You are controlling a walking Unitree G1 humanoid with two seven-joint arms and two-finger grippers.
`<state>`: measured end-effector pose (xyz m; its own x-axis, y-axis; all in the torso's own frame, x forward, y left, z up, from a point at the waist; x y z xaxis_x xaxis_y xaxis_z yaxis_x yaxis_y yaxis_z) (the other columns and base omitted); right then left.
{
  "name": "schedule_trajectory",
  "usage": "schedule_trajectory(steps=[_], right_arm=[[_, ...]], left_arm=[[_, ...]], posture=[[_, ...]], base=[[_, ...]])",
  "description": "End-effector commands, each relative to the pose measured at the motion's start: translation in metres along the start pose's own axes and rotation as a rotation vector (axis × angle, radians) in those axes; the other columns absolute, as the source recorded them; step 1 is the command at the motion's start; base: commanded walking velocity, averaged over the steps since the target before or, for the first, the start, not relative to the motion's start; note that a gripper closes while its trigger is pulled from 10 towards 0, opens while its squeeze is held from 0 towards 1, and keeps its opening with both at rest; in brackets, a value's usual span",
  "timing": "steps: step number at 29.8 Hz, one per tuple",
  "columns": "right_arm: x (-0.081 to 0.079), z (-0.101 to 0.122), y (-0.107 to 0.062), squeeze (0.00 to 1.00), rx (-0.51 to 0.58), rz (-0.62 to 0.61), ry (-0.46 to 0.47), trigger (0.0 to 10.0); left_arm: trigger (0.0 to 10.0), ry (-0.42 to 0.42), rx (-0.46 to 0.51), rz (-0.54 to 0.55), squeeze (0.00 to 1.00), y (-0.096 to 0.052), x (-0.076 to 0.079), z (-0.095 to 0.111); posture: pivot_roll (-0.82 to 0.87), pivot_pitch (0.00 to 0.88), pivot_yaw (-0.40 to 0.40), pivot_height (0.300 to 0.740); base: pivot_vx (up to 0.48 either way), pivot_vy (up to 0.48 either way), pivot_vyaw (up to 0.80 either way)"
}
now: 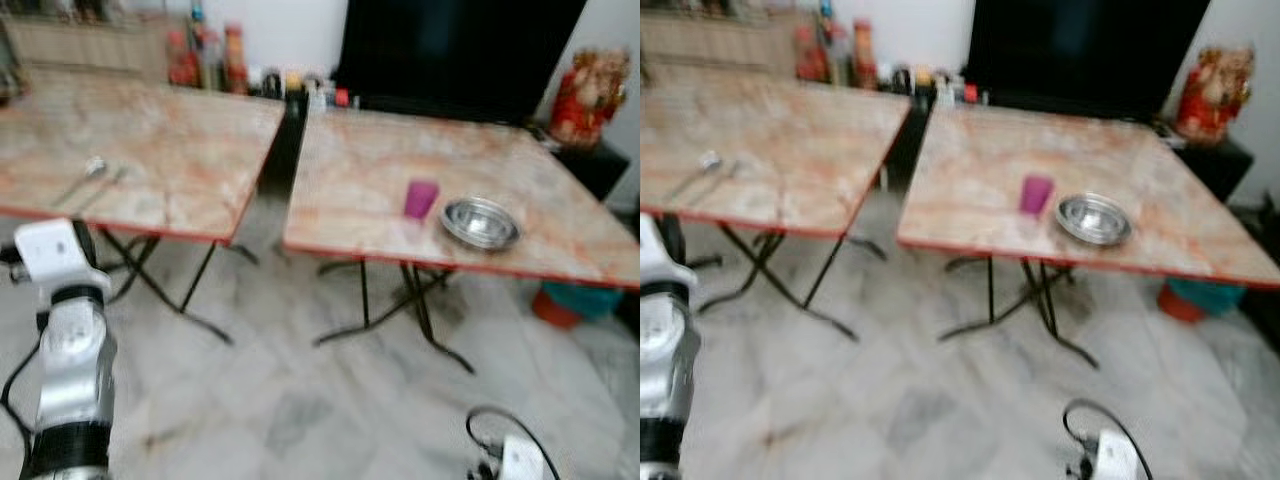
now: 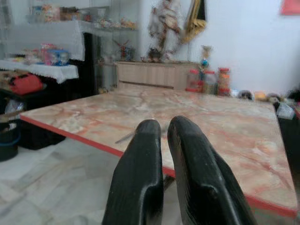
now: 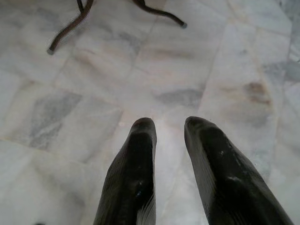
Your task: Setting the table
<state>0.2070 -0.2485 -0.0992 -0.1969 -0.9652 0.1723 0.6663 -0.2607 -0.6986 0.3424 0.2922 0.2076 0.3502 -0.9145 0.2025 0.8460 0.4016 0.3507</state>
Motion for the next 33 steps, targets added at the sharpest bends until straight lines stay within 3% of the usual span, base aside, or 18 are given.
schedule_trajectory(steps=[1, 9, 10, 11, 12, 14, 15, 17, 23, 25, 33], right_arm=[[0.0, -0.002, 0.0, 0.0, -0.006, 0.004, -0.009, 10.0], [0.0, -0.004, -0.001, 0.0, -0.019, 0.015, -0.033, 10.0], [0.001, -0.004, -0.001, 0.0, -0.019, 0.014, -0.031, 10.0], [0.002, -0.003, 0.0, 0.0, -0.017, 0.012, -0.031, 10.0], [0.002, -0.003, 0.0, 0.0, -0.017, 0.012, -0.031, 10.0], [0.003, -0.002, 0.0, 0.0, -0.013, 0.016, -0.039, 10.0], [0.002, -0.002, 0.0, 0.0, -0.014, 0.026, -0.057, 10.0], [0.002, -0.002, 0.0, 0.0, -0.018, 0.03, -0.066, 10.0], [0.001, -0.001, 0.001, 0.0, -0.013, 0.031, -0.06, 10.0], [0.003, 0.001, 0.001, 0.0, -0.007, 0.024, -0.052, 10.0], [0.004, 0.001, 0.001, 0.0, -0.008, 0.029, -0.071, 10.0]], left_arm=[[10.0, 0.013, 0.001, 0.037, 0.0, -0.002, -0.014, 0.004], [10.0, 0.052, 0.019, 0.123, 0.0, -0.005, -0.046, 0.014], [10.0, 0.061, 0.019, 0.149, 0.0, -0.005, -0.054, 0.014], [10.0, 0.052, 0.024, 0.229, 0.0, -0.004, -0.078, 0.018], [10.0, 0.052, 0.024, 0.229, 0.0, -0.004, -0.078, 0.018], [10.0, 0.096, 0.045, 0.296, 0.0, -0.003, -0.104, 0.028], [10.0, 0.079, 0.056, 0.324, 0.0, -0.002, -0.116, 0.034], [10.0, 0.05, 0.069, 0.342, 0.0, -0.003, -0.124, 0.037], [10.0, 0.121, 0.044, 0.44, 0.0, -0.013, -0.161, 0.039], [10.0, 0.06, 0.065, 0.562, 0.0, -0.026, -0.196, 0.043], [10.0, 0.084, 0.126, 0.567, 0.0, -0.031, -0.21, 0.058]], posture=[[0.15, 0.004, -0.134, 0.74], [0.17, 0.015, -0.152, 0.74], [0.17, 0.016, -0.154, 0.74], [0.17, 0.023, -0.16, 0.74], [0.17, 0.023, -0.16, 0.74], [0.18, 0.039, -0.173, 0.74], [0.19, 0.044, -0.179, 0.74], [0.2, 0.049, -0.181, 0.74], [0.18, 0.035, -0.178, 0.74], [0.17, 0.034, -0.181, 0.74], [0.18, 0.041, -0.195, 0.74]], base=[[0.0, 0.458, 0.0], [0.0, 0.435, 0.0], [0.0, 0.405, 0.0], [0.0, 0.334, 0.0], [0.0, 0.334, 0.0], [0.0, 0.324, 0.0], [0.0, 0.315, 0.0], [0.0, 0.315, 0.0], [0.0, 0.31, 0.0], [0.0, 0.0, 0.0], [0.0, 0.0, 0.0]])
Point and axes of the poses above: a point about 5 cm out from each wrist's last joint towards the gripper, its own y axis pointing out of the wrist towards the gripper, its own z axis along the axis of the wrist's last joint, x = y × z, the point moved 4 cm from there along y, pointing out of the wrist towards the gripper, and after that the axes turned 13 degrees about -y, right-handed, at the moved point
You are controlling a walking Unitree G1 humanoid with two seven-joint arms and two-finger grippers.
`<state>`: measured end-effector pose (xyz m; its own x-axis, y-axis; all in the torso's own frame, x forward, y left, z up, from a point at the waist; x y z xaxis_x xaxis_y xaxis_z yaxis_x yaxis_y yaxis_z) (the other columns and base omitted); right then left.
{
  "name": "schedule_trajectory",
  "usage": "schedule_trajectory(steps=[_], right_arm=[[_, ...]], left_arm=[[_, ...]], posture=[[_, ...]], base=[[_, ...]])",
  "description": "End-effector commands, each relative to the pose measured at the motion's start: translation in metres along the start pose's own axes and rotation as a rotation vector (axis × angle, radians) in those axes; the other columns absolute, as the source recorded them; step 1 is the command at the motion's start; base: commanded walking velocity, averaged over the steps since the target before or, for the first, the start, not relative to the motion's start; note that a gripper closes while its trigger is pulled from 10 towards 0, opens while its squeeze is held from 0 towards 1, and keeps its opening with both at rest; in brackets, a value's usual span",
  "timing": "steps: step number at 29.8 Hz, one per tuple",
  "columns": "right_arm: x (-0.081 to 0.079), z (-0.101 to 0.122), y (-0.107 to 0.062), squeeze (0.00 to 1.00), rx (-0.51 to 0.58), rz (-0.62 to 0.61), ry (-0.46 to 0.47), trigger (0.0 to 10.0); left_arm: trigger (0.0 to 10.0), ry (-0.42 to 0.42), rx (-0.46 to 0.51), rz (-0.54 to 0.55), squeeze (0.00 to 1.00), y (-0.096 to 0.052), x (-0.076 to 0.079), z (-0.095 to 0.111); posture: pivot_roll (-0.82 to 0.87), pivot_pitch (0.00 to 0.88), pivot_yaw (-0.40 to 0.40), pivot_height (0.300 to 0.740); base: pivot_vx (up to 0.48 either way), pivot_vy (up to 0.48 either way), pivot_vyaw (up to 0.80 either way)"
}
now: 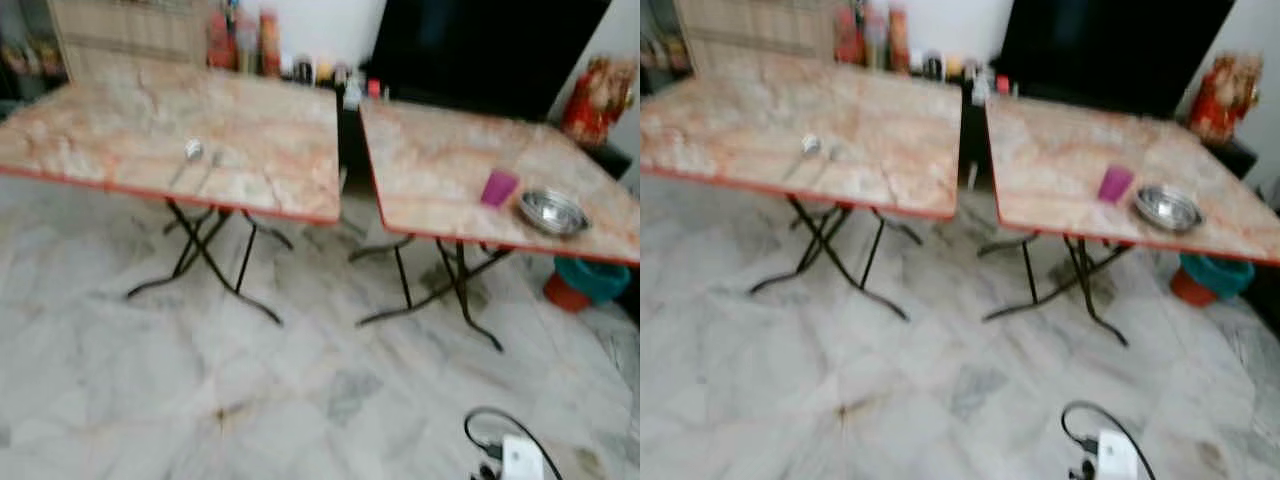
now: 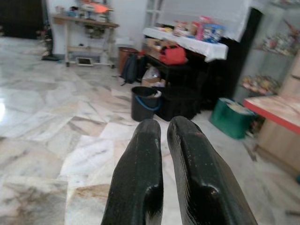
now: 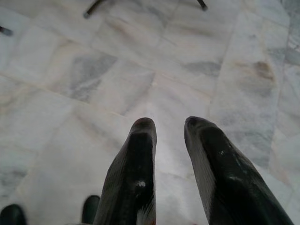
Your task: Setting the table
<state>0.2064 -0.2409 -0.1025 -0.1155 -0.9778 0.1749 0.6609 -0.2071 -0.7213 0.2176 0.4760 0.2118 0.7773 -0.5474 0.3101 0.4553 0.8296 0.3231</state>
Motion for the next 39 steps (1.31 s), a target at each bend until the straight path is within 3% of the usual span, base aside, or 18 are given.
schedule_trajectory(steps=[1, 8, 10, 12, 14, 18, 19, 20, 21, 23, 26, 27, 31, 32, 33, 34, 36, 39], right_arm=[[0.012, 0.005, 0.001, 0.0, 0.013, -0.026, -0.008, 10.0], [0.011, 0.008, 0.002, 0.0, 0.021, -0.026, -0.003, 10.0], [0.011, 0.009, 0.002, 0.0, 0.022, -0.027, 0.0, 10.0], [0.011, 0.009, 0.002, 0.0, 0.021, -0.028, 0.0, 10.0], [0.01, 0.009, 0.002, 0.0, 0.021, -0.025, 0.0, 10.0], [0.009, 0.011, 0.003, 0.0, 0.021, -0.022, -0.001, 10.0], [0.008, 0.011, 0.003, 0.0, 0.02, -0.019, 0.0, 10.0], [0.007, 0.011, 0.003, 0.0, 0.019, -0.018, 0.001, 10.0], [0.005, 0.01, 0.003, 0.0, 0.018, -0.007, 0.0, 10.0], [0.001, 0.01, 0.002, 0.0, 0.021, 0.015, -0.023, 10.0], [0.001, 0.01, 0.003, 0.0, 0.023, 0.017, -0.033, 10.0], [0.005, 0.011, 0.003, 0.0, 0.024, 0.006, -0.022, 10.0], [0.007, 0.012, 0.003, 0.0, 0.023, 0.006, -0.021, 10.0], [0.008, 0.012, 0.003, 0.0, 0.021, 0.013, -0.037, 10.0], [0.008, 0.012, 0.003, 0.0, 0.021, 0.013, -0.037, 10.0], [0.008, 0.013, 0.004, 0.0, 0.016, 0.016, -0.044, 10.0], [0.007, 0.015, 0.004, 0.0, 0.021, 0.024, -0.05, 10.0], [0.008, 0.018, 0.005, 0.0, 0.022, 0.03, -0.058, 10.0]], left_arm=[[10.0, -0.016, -0.009, 0.007, 0.0, 0.0, -0.003, -0.004], [10.0, 0.084, 0.009, 0.032, 0.0, 0.001, -0.015, -0.002], [10.0, 0.114, 0.054, 0.0, 0.0, 0.0, -0.012, 0.007], [10.0, 0.212, 0.15, -0.048, 0.0, -0.003, -0.003, 0.024], [10.0, 0.216, 0.129, 0.031, 0.0, -0.004, -0.019, 0.024], [10.0, 0.17, 0.117, -0.03, 0.0, -0.01, -0.009, 0.019], [10.0, -0.004, 0.109, 0.005, 0.0, -0.008, -0.013, 0.018], [10.0, -0.115, 0.11, 0.051, 0.0, -0.007, -0.019, 0.017], [10.0, -0.14, 0.093, 0.15, 0.0, -0.008, -0.043, 0.012], [10.0, -0.102, 0.075, 0.245, 0.0, -0.013, -0.077, 0.012], [10.0, -0.1, 0.077, 0.238, 0.0, -0.014, -0.077, 0.015], [10.0, -0.11, 0.12, 0.131, 0.0, -0.012, -0.066, 0.028], [10.0, -0.111, 0.116, 0.129, 0.0, -0.017, -0.073, 0.028], [10.0, -0.193, 0.119, 0.186, 0.0, -0.023, -0.088, 0.025], [10.0, -0.193, 0.119, 0.186, 0.0, -0.023, -0.088, 0.025], [10.0, -0.253, 0.152, 0.195, 0.0, -0.023, -0.093, 0.031], [10.0, -0.211, 0.163, 0.094, 0.0, -0.025, -0.079, 0.037], [10.0, -0.247, 0.157, 0.105, 0.0, -0.035, -0.077, 0.03]], posture=[[0.18, 0.043, -0.194, 0.74], [0.18, 0.028, -0.191, 0.74], [0.18, 0.028, -0.191, 0.74], [0.19, 0.024, -0.197, 0.74], [0.2, 0.025, -0.194, 0.74], [0.22, 0.024, -0.208, 0.74], [0.24, 0.031, -0.215, 0.74], [0.24, 0.031, -0.215, 0.74], [0.26, 0.039, -0.223, 0.74], [0.24, 0.039, -0.222, 0.74], [0.24, 0.039, -0.222, 0.74], [0.26, 0.07, -0.25, 0.74], [0.27, 0.063, -0.261, 0.74], [0.27, 0.071, -0.281, 0.74], [0.27, 0.071, -0.281, 0.74], [0.29, 0.06, -0.294, 0.74], [0.3, 0.067, -0.318, 0.74], [0.33, 0.074, -0.342, 0.74]], base=[[0.0, 0.0, 0.0], [0.0, 0.0, 0.0], [0.0, 0.0, 0.0], [0.0, 0.0, 0.0], [0.0, 0.0, 0.0], [0.0, 0.0, 0.0], [0.0, 0.0, 0.0], [0.0, 0.0, 0.0], [0.0, 0.0, 0.0], [0.0, 0.0, 0.0], [0.0, 0.0, 0.0], [0.48, 0.0, 0.0], [0.48, 0.0, 0.0], [0.461, 0.0, 0.0], [0.461, 0.0, 0.0], [0.431, 0.0, 0.0], [0.458, 0.0, 0.0], [0.48, 0.0, 0.0]])
Point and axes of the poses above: a point about 5 cm out from each wrist's last joint towards the gripper, its own y axis pointing out of the wrist towards the gripper, its own z axis along the axis of the wrist's last joint, x = y × z, the point moved 4 cm from there along y, pointing out of the wrist towards the gripper, and after that the axes turned 13 degrees about -y, right-handed, at the moved point
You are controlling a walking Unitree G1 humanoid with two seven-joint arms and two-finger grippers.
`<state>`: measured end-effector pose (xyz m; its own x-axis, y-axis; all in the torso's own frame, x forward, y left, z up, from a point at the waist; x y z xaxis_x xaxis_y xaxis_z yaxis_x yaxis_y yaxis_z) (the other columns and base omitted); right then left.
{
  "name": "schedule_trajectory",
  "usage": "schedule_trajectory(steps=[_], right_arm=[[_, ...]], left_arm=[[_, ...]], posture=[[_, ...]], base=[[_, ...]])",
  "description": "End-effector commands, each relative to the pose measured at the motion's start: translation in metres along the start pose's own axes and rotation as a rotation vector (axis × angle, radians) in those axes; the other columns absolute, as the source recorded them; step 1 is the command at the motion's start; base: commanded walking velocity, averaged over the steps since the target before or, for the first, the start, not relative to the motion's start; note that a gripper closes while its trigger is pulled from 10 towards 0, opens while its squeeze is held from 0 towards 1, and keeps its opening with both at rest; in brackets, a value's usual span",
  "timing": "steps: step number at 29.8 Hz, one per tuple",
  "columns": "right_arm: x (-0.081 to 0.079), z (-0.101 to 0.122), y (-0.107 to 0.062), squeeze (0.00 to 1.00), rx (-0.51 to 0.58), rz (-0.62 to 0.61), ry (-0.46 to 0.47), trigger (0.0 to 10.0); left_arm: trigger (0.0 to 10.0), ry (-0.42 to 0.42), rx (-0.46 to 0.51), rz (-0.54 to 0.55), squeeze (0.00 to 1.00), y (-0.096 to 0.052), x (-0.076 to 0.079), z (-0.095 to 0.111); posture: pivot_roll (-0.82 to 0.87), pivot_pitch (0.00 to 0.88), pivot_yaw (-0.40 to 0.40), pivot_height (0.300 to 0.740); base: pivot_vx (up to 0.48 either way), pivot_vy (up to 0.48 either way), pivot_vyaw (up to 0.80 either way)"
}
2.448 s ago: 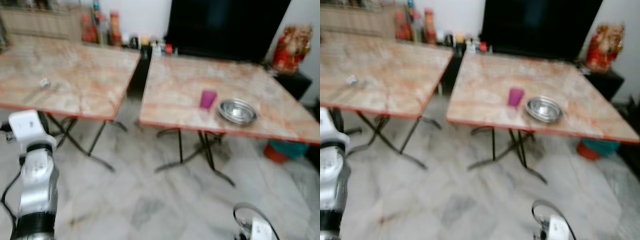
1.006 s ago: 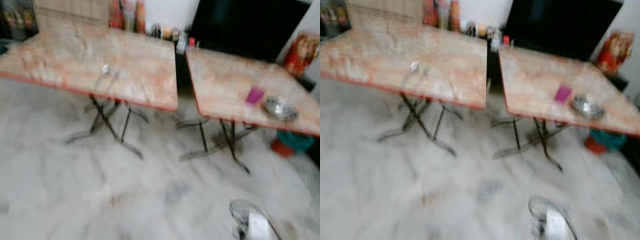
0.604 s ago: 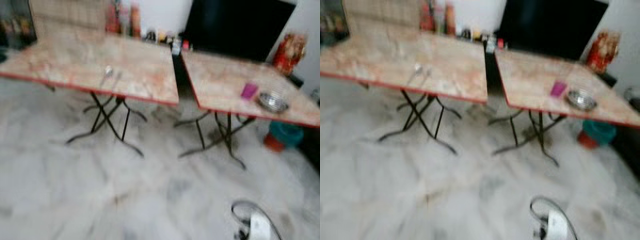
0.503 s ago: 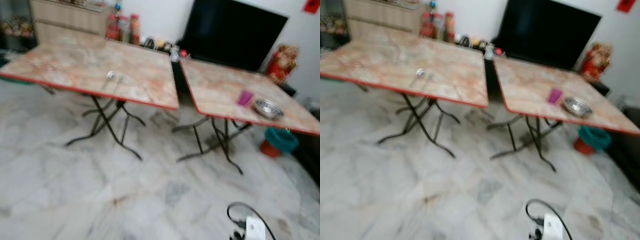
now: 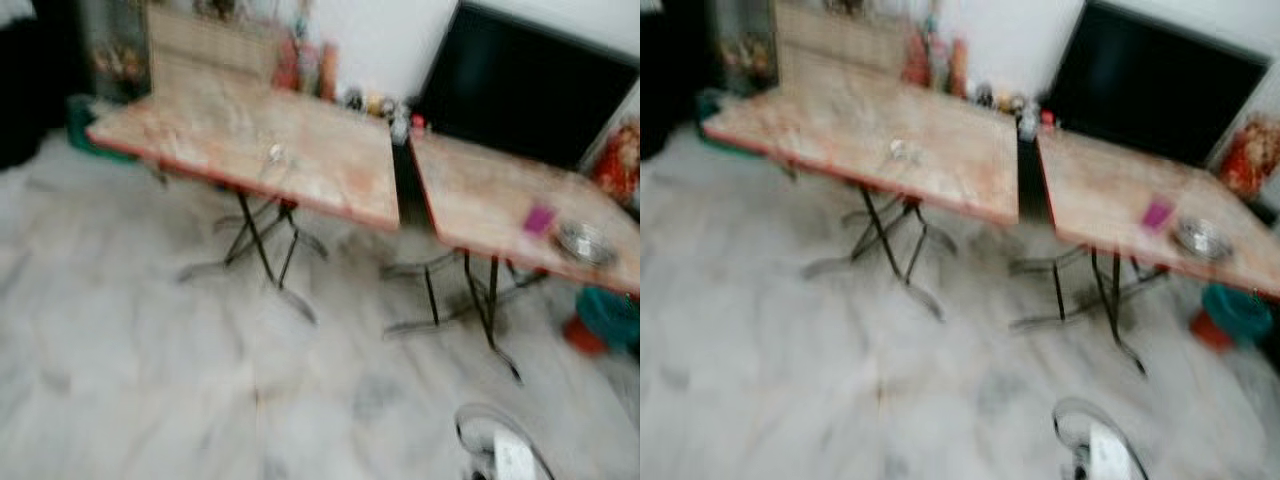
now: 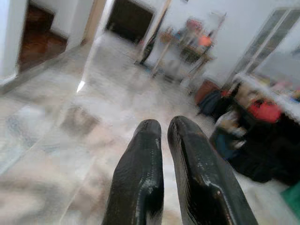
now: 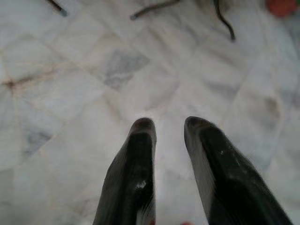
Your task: Setting the table
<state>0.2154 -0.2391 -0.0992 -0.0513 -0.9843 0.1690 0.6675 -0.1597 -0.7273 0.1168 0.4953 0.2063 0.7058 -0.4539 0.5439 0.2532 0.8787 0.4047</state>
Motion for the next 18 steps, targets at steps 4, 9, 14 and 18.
schedule_trajectory(steps=[4, 9, 14, 18], right_arm=[[0.0, 0.027, 0.006, 0.0, 0.052, 0.02, -0.043, 10.0], [0.012, 0.045, 0.007, 0.0, 0.121, -0.05, 0.072, 10.0], [0.024, 0.031, 0.004, 0.0, 0.104, -0.098, 0.123, 10.0], [0.026, 0.013, 0.0, 0.0, 0.069, -0.121, 0.142, 10.0]], left_arm=[[10.0, -0.159, 0.007, -0.191, 0.0, 0.005, 0.078, -0.009], [10.0, -0.117, -0.125, -0.212, 0.0, 0.008, 0.094, -0.044], [10.0, -0.074, -0.217, -0.251, 0.0, -0.008, 0.112, -0.074], [10.0, 0.089, -0.328, -0.379, 0.0, -0.027, 0.137, -0.105]], posture=[[0.28, 0.049, -0.318, 0.74], [0.22, 0.0, -0.231, 0.74], [0.2, 0.0, -0.193, 0.74], [0.17, 0.0, -0.153, 0.74]], base=[[0.365, 0.0, 0.0], [0.266, 0.0, 0.0], [0.0, 0.0, 0.0], [0.0, 0.0, 0.0]])
Point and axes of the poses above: a point about 5 cm out from each wrist's last joint towards the gripper, its own y axis pointing out of the wrist towards the gripper, its own z axis along the axis of the wrist's last joint, x = y × z, the point moved 4 cm from there along y, pointing out of the wrist towards the gripper, and after that the axes turned 13 degrees about -y, right-handed, at the moved point
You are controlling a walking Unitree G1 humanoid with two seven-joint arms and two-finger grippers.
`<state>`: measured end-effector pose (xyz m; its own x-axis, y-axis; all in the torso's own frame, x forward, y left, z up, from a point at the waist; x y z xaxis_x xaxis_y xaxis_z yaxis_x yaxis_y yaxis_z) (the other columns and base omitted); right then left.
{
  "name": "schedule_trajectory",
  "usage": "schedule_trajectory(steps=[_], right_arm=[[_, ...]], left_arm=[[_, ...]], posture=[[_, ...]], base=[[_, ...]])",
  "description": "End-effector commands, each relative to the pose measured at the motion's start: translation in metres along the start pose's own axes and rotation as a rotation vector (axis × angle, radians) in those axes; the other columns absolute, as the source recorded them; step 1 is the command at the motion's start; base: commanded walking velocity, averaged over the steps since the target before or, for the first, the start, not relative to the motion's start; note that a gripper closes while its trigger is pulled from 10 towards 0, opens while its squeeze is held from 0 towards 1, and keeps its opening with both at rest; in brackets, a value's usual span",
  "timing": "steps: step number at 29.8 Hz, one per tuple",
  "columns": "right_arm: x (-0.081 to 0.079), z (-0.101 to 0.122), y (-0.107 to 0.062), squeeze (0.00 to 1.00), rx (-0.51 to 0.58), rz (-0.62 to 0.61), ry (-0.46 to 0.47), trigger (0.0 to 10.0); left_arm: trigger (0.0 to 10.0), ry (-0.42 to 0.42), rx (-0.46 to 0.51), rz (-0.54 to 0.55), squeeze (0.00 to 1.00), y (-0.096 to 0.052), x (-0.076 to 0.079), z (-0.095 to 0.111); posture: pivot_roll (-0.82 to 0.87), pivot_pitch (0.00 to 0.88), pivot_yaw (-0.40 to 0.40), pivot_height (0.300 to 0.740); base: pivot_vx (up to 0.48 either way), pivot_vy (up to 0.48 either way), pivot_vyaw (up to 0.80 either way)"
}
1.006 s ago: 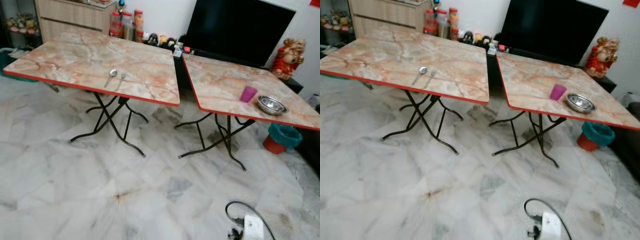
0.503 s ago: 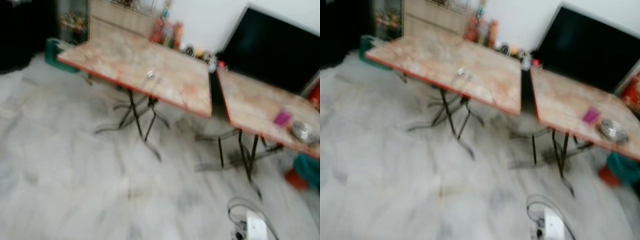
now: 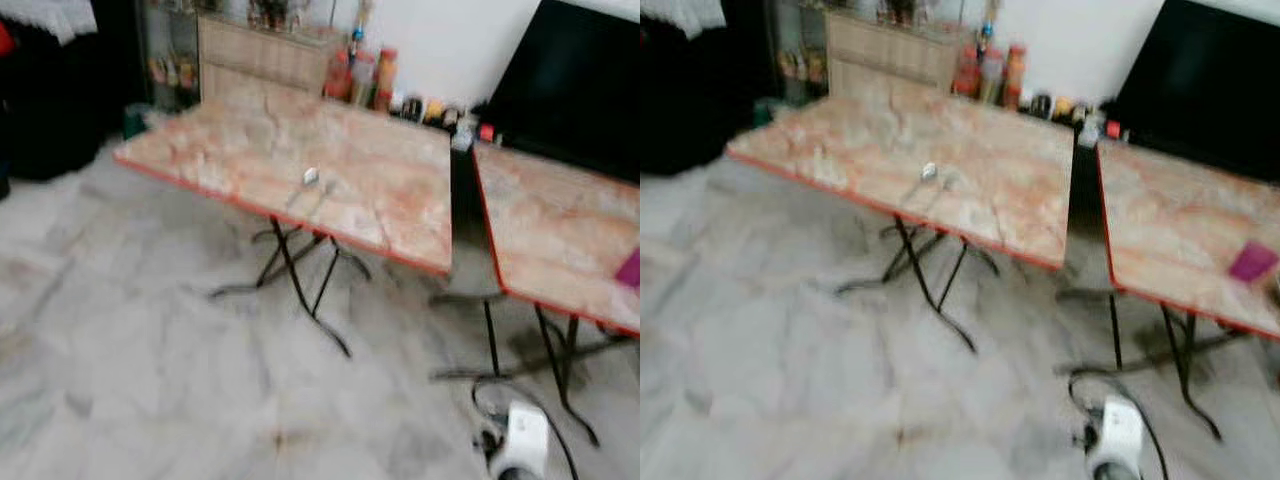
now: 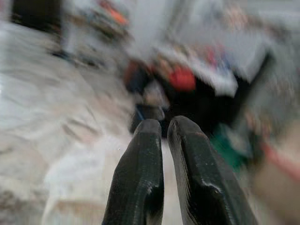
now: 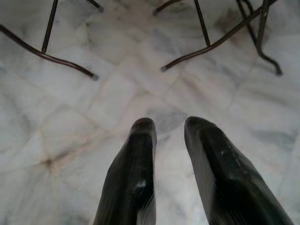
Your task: Setting the table
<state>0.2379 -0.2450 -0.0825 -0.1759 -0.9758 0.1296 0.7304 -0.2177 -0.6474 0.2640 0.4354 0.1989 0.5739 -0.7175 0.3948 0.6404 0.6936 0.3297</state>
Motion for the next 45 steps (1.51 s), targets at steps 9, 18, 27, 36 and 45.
schedule_trajectory(steps=[9, 18, 27, 36, 45], right_arm=[[0.022, -0.052, -0.019, 0.0, -0.126, -0.089, 0.044, 10.0], [0.013, -0.04, -0.013, 0.0, -0.098, -0.074, 0.053, 10.0], [0.013, -0.04, -0.014, 0.0, -0.098, -0.074, 0.053, 10.0], [0.004, -0.044, -0.015, 0.0, -0.112, -0.04, 0.002, 10.0], [0.006, -0.043, -0.014, 0.0, -0.109, -0.037, -0.012, 10.0]], left_arm=[[10.0, 0.098, -0.591, -0.945, 0.0, -0.138, 0.131, -0.11], [10.0, 0.271, -1.134, -1.096, 0.0, -0.252, 0.117, -0.217], [10.0, 0.27, -1.151, -1.099, 0.0, -0.253, 0.118, -0.213], [10.0, 0.331, -1.316, -0.344, 0.0, -0.267, 0.013, -0.246], [10.0, 0.354, -1.304, -0.34, 0.0, -0.268, 0.014, -0.248]], posture=[[0.16, 0.0, -0.139, 0.74], [0.15, 0.0, -0.123, 0.74], [0.15, 0.0, -0.123, 0.74], [0.11, 0.0, -0.097, 0.74], [0.1, 0.0, -0.099, 0.74]], base=[[0.0, 0.0, 0.0], [0.0, 0.0, 0.0], [0.0, 0.0, 0.0], [0.0, 0.0, 0.0], [0.0, 0.0, 0.0]])
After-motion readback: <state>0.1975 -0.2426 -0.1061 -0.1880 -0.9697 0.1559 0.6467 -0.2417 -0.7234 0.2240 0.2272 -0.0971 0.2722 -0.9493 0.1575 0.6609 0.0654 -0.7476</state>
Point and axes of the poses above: a point about 5 cm out from each wrist's last joint towards the gripper, its own y axis pointing out of the wrist towards the gripper, its own z axis along the axis of the wrist's last joint, x = y × z, the point moved 4 cm from there along y, pointing out of the wrist towards the gripper, and after that the axes turned 13 degrees about -y, right-handed, at the moved point
